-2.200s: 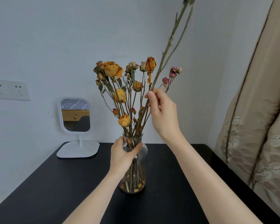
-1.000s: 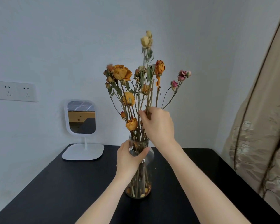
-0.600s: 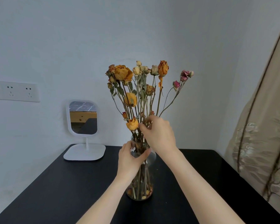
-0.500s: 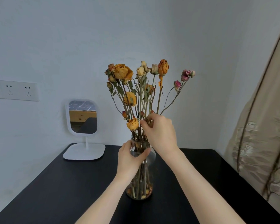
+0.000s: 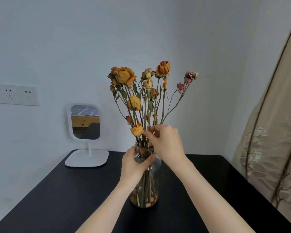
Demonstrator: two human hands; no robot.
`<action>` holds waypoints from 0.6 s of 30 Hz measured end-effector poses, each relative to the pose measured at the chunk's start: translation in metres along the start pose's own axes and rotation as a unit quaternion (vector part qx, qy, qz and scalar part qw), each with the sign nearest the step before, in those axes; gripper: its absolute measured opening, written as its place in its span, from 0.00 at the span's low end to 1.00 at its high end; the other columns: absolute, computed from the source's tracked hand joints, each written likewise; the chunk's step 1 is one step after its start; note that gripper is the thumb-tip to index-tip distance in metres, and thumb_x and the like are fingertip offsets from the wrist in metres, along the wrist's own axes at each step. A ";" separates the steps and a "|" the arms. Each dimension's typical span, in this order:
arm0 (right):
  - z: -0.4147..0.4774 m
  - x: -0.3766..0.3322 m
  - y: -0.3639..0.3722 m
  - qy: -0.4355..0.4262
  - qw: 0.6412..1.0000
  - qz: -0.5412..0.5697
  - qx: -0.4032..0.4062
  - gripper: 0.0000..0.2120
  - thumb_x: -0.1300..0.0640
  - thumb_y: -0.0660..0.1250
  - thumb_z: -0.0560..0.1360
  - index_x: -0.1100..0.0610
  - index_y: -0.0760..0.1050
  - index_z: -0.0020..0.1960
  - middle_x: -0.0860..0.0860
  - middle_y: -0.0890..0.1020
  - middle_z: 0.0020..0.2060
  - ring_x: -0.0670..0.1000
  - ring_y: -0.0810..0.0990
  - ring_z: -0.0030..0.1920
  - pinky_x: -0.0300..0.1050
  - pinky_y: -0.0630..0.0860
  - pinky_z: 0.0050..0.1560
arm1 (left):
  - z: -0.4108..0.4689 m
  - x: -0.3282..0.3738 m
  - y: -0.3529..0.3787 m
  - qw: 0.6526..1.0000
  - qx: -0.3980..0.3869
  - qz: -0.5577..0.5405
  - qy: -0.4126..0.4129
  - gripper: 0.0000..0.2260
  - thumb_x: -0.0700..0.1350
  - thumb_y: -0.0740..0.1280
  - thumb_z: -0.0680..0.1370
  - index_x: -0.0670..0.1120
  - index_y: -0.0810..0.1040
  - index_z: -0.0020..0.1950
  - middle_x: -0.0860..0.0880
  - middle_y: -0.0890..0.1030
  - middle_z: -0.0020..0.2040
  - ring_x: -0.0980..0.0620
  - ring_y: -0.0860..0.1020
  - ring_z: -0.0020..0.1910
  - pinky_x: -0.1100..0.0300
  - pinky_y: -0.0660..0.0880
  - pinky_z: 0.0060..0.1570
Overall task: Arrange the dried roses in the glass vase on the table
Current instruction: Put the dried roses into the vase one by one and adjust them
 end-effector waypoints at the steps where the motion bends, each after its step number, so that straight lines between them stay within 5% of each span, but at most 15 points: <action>1: -0.002 0.000 -0.001 -0.005 1.000 0.006 -0.005 0.13 0.49 0.66 0.75 0.56 0.79 0.54 0.49 0.80 0.37 0.48 0.82 0.38 0.45 0.81 0.42 | 0.001 -0.001 0.000 1.000 -0.009 0.001 -0.005 0.12 0.56 0.73 0.66 0.59 0.72 0.44 0.56 0.78 0.47 0.59 0.77 0.47 0.69 0.68 0.39; 7: -0.014 0.007 -0.021 -0.050 0.998 0.041 0.004 0.11 0.47 0.67 0.74 0.49 0.76 0.54 0.46 0.80 0.32 0.42 0.75 0.28 0.30 0.71 0.31 | 0.009 -0.008 -0.002 0.995 -0.073 0.057 -0.025 0.13 0.59 0.72 0.67 0.57 0.74 0.47 0.53 0.70 0.56 0.53 0.69 0.59 0.56 0.68 0.62; 10: -0.021 0.014 -0.029 -0.072 0.995 0.063 0.032 0.09 0.46 0.62 0.75 0.50 0.76 0.50 0.45 0.78 0.28 0.43 0.77 0.31 0.30 0.72 0.31 | 0.011 -0.008 -0.008 0.993 -0.093 0.065 -0.033 0.17 0.58 0.73 0.67 0.53 0.76 0.51 0.53 0.69 0.55 0.53 0.69 0.60 0.56 0.68 0.64; 14: -0.015 0.043 -0.030 -0.001 0.996 0.078 0.054 0.08 0.50 0.60 0.78 0.53 0.75 0.50 0.46 0.78 0.30 0.42 0.75 0.27 0.29 0.68 0.29 | 0.009 -0.002 -0.011 0.991 -0.127 0.018 -0.027 0.22 0.54 0.74 0.68 0.57 0.71 0.59 0.59 0.73 0.57 0.58 0.71 0.59 0.59 0.68 0.60; 18: -0.008 0.059 -0.009 0.056 0.994 0.089 -0.019 0.08 0.52 0.61 0.78 0.54 0.75 0.52 0.48 0.79 0.39 0.45 0.76 0.36 0.34 0.69 0.34 | 0.010 0.000 -0.013 0.989 -0.145 0.010 -0.021 0.23 0.53 0.73 0.69 0.60 0.68 0.61 0.60 0.76 0.59 0.59 0.73 0.61 0.58 0.68 0.62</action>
Point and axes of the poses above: each hand's wrist, its own z-axis towards the middle knuckle, its own y-axis out of the palm, x = y × z, the point moved 9 cm from there along z, towards the middle knuckle
